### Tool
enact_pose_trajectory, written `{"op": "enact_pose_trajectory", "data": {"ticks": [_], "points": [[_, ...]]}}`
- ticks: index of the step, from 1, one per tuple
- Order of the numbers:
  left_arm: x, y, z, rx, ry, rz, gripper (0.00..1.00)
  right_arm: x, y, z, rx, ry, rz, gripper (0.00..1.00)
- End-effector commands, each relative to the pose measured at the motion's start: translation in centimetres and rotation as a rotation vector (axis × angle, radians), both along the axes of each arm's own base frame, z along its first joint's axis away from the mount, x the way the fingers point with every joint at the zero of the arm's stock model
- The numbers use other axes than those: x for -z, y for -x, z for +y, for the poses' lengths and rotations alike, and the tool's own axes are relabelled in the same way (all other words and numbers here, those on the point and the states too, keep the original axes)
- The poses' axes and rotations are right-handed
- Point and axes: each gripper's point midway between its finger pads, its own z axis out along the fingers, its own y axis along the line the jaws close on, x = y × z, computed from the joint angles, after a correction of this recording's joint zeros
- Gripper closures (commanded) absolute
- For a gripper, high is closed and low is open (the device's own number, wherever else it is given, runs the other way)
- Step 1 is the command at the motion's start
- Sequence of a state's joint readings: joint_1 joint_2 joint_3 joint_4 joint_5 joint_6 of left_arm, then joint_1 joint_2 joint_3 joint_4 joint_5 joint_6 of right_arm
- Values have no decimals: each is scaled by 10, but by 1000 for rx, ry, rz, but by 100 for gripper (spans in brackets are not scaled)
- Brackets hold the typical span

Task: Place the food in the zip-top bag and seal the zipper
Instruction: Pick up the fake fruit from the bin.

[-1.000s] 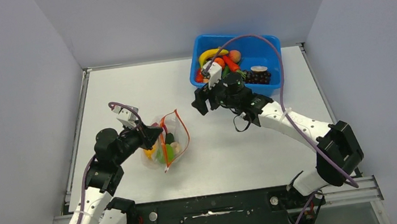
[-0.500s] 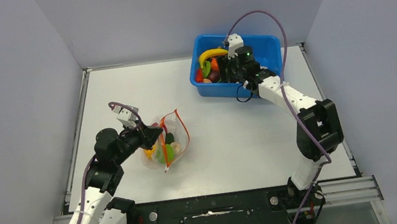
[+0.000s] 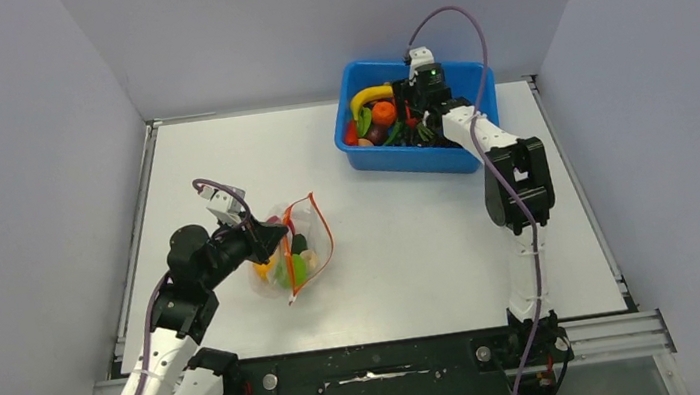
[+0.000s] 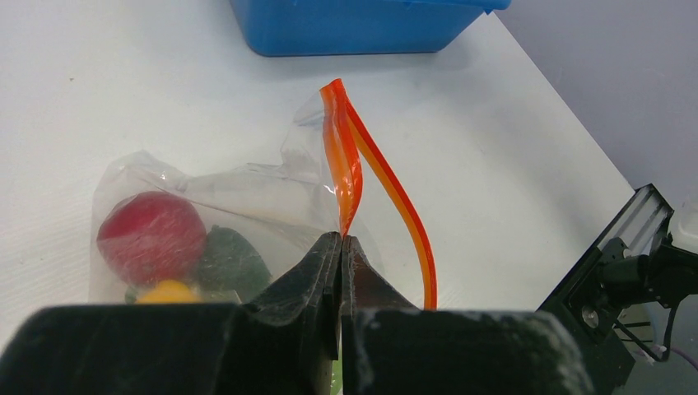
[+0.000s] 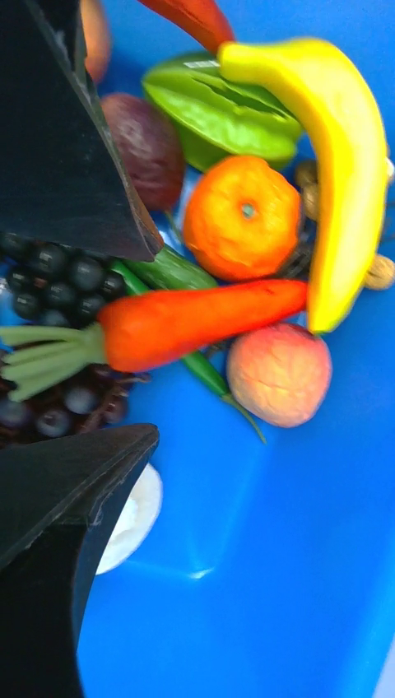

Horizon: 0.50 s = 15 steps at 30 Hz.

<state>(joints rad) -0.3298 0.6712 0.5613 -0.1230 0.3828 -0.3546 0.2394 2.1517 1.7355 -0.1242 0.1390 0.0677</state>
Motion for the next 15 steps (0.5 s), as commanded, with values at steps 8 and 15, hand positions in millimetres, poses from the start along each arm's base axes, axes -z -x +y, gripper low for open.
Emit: {"op": "enact_pose_trajectory", "data": {"ticks": [8, 15], "points": [[-16, -2, -3, 20, 18, -64, 100, -27, -69, -9, 37, -114, -162, 25], [-17, -2, -3, 21, 20, -64, 100, -9, -95, -5, -28, -191, -180, 24]]}}
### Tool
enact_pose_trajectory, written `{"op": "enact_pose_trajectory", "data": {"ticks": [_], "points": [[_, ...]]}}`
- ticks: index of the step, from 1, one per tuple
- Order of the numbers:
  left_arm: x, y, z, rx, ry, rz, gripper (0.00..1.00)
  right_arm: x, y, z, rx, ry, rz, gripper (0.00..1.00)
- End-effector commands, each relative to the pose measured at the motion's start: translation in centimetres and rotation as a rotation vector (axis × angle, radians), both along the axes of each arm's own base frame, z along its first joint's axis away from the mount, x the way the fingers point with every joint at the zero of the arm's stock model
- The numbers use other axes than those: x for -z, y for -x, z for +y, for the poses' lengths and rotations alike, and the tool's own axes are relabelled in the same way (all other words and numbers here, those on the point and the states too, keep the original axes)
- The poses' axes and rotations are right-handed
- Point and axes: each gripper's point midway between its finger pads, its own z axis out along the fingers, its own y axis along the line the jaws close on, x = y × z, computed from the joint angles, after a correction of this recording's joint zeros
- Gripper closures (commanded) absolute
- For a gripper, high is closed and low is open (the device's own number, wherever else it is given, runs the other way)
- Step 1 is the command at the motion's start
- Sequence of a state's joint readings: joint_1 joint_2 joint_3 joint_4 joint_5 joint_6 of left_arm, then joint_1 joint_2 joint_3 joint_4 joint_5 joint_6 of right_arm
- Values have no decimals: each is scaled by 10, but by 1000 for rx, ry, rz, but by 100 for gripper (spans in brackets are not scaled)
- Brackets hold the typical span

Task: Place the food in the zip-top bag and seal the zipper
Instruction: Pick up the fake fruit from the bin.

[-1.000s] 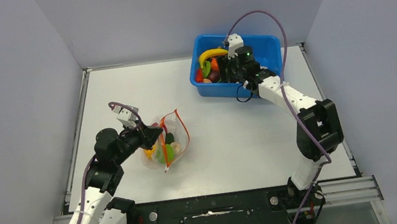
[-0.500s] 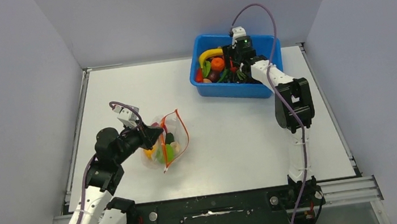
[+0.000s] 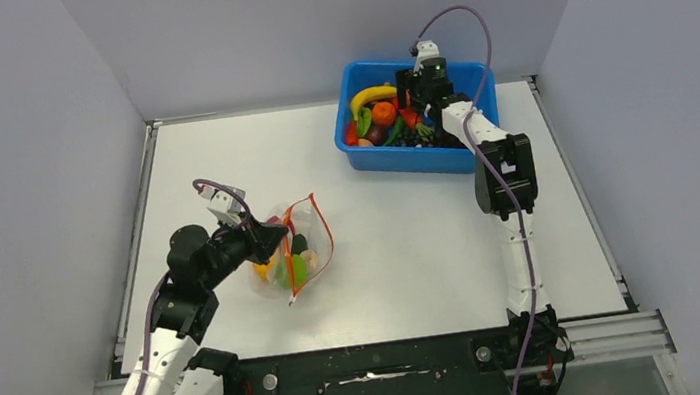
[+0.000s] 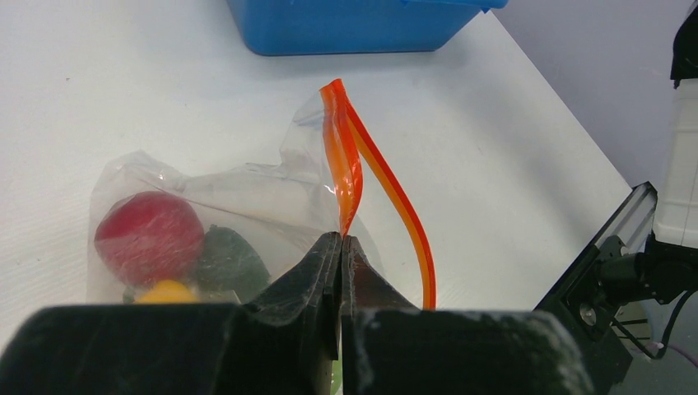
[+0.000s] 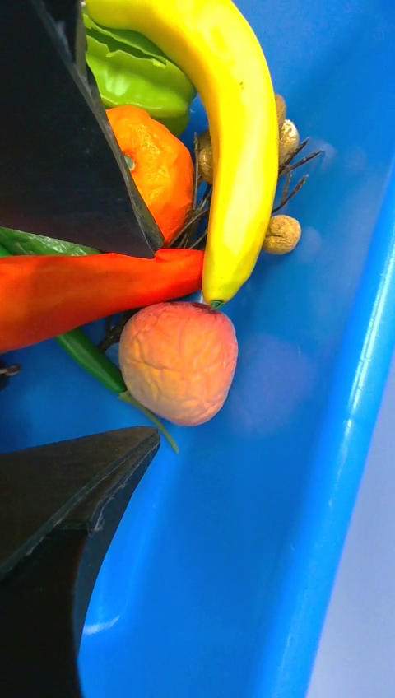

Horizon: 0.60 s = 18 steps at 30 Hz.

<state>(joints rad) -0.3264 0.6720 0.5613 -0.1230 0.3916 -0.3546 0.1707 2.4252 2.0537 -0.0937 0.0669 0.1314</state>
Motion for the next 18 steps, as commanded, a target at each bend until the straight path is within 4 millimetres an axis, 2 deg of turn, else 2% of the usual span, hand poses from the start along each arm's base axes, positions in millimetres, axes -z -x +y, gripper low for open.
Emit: {"op": "enact_pose_trajectory", "data": {"ticks": [1, 7, 14, 18], "points": [[-17, -3, -2, 16, 18, -64, 100, -28, -26, 9, -61, -85, -127, 23], [-17, -2, -2, 17, 21, -68, 100, -9, -37, -4, -1, -76, -125, 21], [-17, -2, -3, 21, 21, -64, 100, 9, -43, -2, -10, -77, -121, 39], [-17, -2, -3, 18, 21, -65, 100, 20, -42, -5, 2, -68, -101, 41]]}}
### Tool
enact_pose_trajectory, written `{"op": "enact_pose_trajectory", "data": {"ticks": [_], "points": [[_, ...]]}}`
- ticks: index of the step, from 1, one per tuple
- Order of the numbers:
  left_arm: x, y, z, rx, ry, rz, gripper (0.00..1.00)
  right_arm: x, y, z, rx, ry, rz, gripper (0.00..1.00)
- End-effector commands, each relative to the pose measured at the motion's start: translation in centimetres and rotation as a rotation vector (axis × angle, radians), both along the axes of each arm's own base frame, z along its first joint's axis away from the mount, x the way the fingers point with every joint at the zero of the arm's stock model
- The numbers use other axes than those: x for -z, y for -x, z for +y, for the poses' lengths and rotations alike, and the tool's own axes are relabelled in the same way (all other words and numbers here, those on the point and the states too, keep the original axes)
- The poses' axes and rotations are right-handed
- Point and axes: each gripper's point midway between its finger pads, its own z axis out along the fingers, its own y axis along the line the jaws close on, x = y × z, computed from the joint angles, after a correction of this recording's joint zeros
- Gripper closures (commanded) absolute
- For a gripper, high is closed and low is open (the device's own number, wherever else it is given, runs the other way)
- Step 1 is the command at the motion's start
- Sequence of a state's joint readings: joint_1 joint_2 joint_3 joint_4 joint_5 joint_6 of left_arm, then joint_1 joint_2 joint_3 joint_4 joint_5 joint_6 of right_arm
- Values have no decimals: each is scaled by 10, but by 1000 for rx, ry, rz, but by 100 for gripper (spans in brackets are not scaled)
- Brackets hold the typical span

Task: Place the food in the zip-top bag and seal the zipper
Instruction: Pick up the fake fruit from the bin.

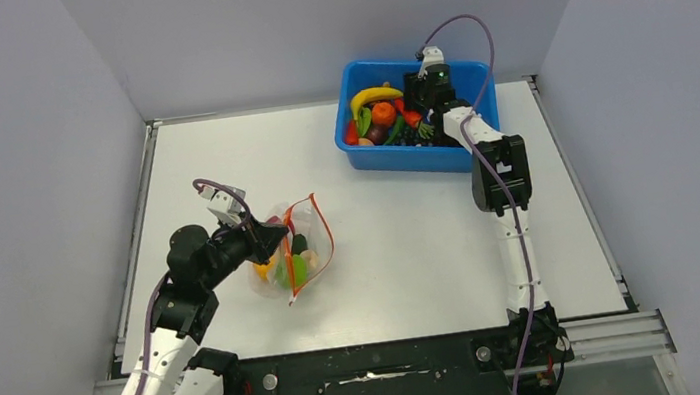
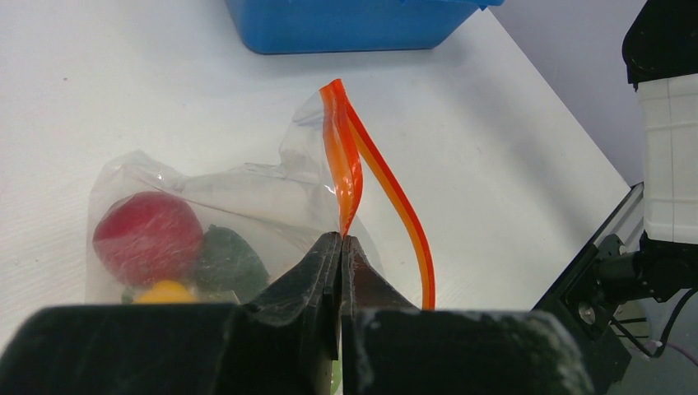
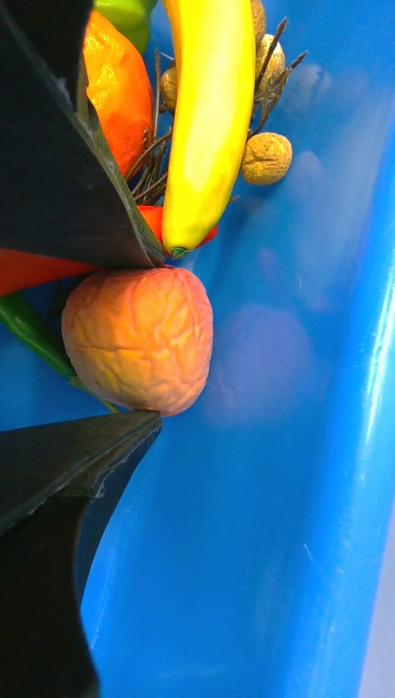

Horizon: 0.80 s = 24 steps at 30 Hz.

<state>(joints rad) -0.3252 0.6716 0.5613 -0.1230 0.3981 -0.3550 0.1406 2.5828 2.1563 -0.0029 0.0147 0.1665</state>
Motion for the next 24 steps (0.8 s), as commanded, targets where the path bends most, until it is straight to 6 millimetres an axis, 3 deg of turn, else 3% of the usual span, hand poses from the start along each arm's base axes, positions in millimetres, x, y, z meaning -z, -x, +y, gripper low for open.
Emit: {"op": "enact_pose_trajectory", "data": {"ticks": [1, 6, 14, 24], "points": [[-17, -3, -2, 12, 19, -66, 100, -18, -12, 0, 11, -4, -67, 41], [-17, -3, -2, 14, 20, -66, 100, -24, -11, -1, 5, 13, -75, 50], [-17, -3, -2, 12, 20, -69, 100, -60, -2, -1, -18, 7, -119, 56], [-16, -3, -2, 10, 15, -64, 100, -101, 37, 1, -27, -45, -133, 60]]}}
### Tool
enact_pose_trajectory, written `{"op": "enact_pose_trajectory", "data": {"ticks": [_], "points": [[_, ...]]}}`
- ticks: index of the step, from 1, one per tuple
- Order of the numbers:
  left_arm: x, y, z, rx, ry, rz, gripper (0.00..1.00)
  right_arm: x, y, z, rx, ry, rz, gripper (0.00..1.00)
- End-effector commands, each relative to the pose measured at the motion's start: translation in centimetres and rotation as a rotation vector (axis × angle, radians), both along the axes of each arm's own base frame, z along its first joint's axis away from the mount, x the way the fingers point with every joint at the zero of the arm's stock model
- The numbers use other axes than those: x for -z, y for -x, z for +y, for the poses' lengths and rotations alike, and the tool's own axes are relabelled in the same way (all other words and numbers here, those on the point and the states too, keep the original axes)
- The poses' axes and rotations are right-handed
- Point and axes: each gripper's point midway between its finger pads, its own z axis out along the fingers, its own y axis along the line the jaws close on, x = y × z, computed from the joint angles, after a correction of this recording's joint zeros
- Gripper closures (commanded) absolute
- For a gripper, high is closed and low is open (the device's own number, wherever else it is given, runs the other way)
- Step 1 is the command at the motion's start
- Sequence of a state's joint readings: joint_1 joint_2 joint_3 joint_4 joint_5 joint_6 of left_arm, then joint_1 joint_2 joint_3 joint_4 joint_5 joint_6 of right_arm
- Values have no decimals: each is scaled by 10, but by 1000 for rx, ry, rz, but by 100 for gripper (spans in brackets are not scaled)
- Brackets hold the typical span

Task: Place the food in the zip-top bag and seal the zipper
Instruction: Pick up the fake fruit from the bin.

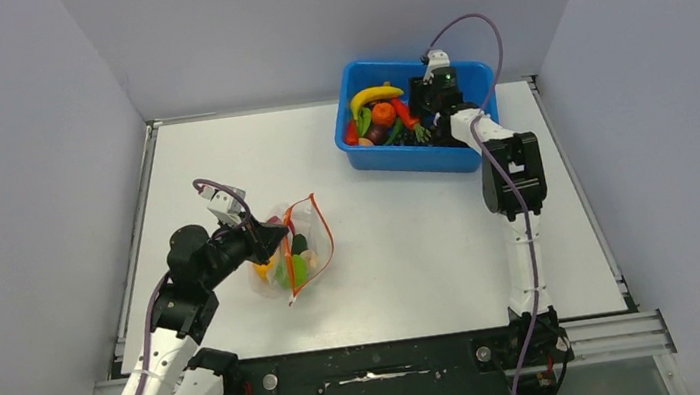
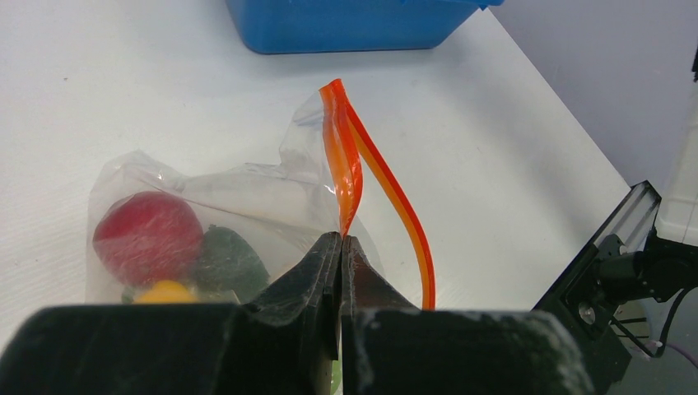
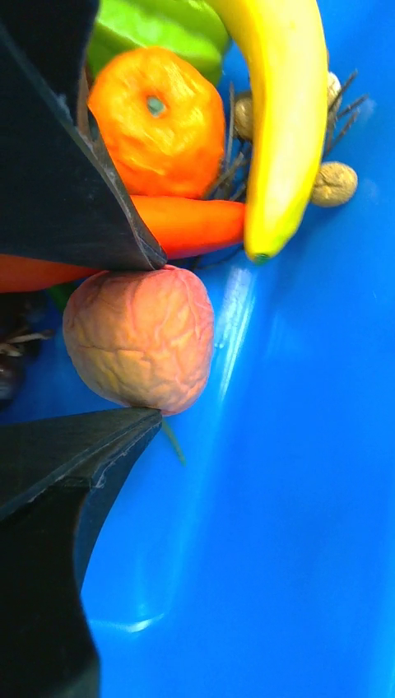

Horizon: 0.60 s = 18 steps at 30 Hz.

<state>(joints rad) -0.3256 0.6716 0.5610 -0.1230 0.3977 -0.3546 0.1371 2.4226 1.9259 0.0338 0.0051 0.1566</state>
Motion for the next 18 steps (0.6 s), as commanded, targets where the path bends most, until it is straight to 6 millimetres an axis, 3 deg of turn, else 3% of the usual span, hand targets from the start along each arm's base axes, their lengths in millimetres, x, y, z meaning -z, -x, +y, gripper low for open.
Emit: {"op": "enact_pose_trajectory", "data": {"ticks": [1, 9, 14, 18], "points": [[-16, -3, -2, 10, 15, -63, 100, -102, 8, 5, -12, -59, -173, 60], [-20, -2, 0, 2, 20, -80, 100, -134, 70, 6, -26, -112, -146, 61], [-19, -1, -2, 12, 22, -75, 100, -167, 122, 30, -114, -151, -173, 61], [-20, -1, -2, 16, 25, -75, 100, -181, 163, 56, -192, -201, -186, 61]]}}
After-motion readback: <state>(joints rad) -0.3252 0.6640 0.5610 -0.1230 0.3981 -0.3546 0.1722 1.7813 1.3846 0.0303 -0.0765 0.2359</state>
